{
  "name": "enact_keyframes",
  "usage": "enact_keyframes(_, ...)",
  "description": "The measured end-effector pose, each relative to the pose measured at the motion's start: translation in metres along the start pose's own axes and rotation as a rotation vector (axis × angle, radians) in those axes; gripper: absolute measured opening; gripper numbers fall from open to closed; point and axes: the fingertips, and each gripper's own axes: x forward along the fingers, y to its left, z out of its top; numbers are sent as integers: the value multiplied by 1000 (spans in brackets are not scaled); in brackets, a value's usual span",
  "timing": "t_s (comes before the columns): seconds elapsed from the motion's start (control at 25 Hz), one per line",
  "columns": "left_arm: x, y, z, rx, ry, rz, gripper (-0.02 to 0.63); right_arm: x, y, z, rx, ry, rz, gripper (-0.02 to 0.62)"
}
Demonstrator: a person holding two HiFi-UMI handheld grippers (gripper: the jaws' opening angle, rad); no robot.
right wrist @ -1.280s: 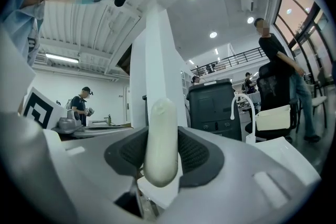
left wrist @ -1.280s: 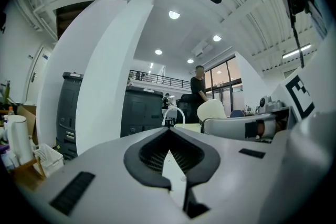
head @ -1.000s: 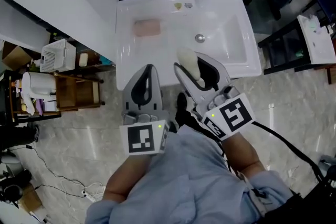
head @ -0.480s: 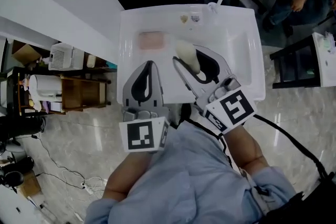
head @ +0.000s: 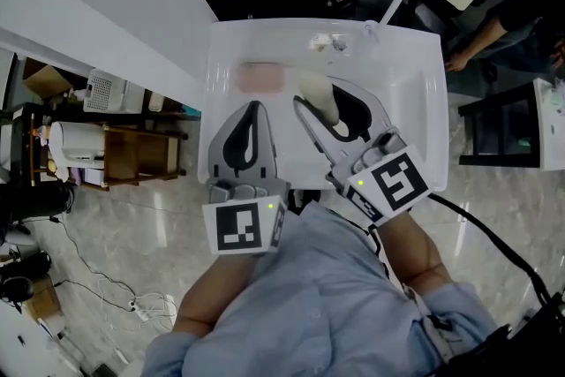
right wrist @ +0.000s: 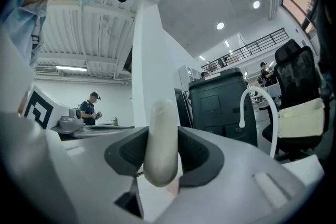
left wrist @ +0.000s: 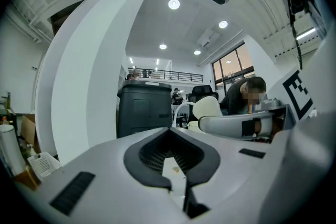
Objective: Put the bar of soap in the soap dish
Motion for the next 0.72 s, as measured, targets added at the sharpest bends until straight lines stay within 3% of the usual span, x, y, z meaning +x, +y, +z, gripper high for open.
enact_keyframes(0.44, 48, 46, -31, -55, 49, 16, 5, 55, -24, -39, 23, 91, -3, 152)
enact_keyframes(0.72, 78, 71, -60, -103, 112, -19, 5, 92, -39, -70, 47, 161, -9, 152)
